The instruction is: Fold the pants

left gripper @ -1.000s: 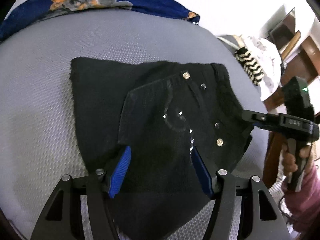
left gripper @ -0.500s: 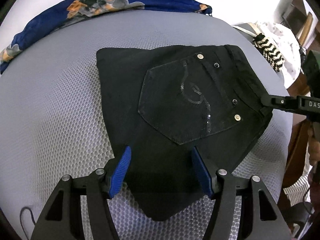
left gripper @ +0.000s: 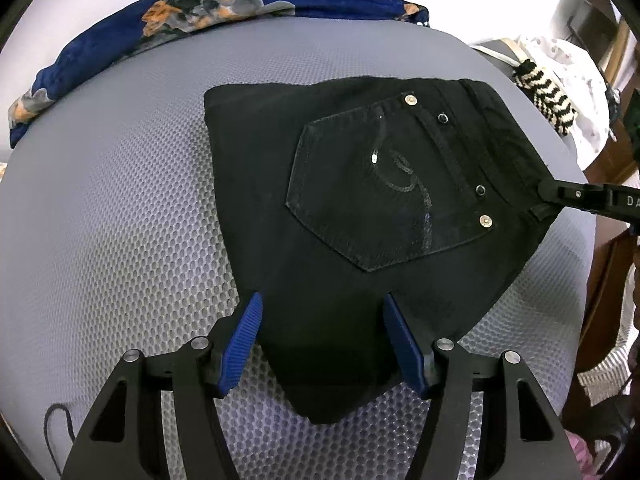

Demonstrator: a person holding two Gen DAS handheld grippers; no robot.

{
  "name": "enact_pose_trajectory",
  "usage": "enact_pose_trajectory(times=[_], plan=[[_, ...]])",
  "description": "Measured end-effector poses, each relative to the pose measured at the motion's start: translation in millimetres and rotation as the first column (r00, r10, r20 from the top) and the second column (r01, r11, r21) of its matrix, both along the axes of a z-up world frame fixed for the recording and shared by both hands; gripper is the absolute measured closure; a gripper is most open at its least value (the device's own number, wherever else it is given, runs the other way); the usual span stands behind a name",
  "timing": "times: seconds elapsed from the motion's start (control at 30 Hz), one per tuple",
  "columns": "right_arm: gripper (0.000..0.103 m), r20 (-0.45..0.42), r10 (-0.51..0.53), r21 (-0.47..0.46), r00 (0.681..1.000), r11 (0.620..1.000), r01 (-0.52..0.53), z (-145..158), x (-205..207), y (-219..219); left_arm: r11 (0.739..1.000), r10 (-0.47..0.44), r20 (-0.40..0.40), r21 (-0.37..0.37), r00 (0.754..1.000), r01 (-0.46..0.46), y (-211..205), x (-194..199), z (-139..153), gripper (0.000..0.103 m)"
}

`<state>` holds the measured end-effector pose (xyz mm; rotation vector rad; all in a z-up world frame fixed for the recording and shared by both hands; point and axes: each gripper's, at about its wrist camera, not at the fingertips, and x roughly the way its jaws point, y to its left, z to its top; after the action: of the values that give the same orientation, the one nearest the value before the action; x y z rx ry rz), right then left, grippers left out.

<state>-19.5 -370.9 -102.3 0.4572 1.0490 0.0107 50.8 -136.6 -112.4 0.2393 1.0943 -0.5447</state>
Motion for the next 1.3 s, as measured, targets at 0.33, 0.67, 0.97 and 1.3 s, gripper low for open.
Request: enact_pose_trajectory(times=[0.33,0.67,0.97,1.3], plan=[[0.090,-0.009,-0.013,-0.015,1.000,1.000,0.013,0,-13,5,1.000,0.009,-0.002,0.026,1.000,-0.009,3,-8,-6,0.039],[0.090,-0.027,-0.017,0.011,1.000,1.000,0.017,-12,-11,-2,0.999,0.013,0.004,0.036,1.000,-0.013,-1,-9,-8,0.037],[0.085,-0.017,-0.030,0.031,0.999,0.999,0.031,-12,-13,-5,0.999,0.045,-0.016,0.020,0.999,-0.044,5,-6,-11,0.030],[0.068,-0.041,-0.017,-0.003,0.999,1.000,0.016,-11,-3,-8,0.999,0.051,-0.025,0.019,0.998,-0.050,5,-6,-10,0.030]])
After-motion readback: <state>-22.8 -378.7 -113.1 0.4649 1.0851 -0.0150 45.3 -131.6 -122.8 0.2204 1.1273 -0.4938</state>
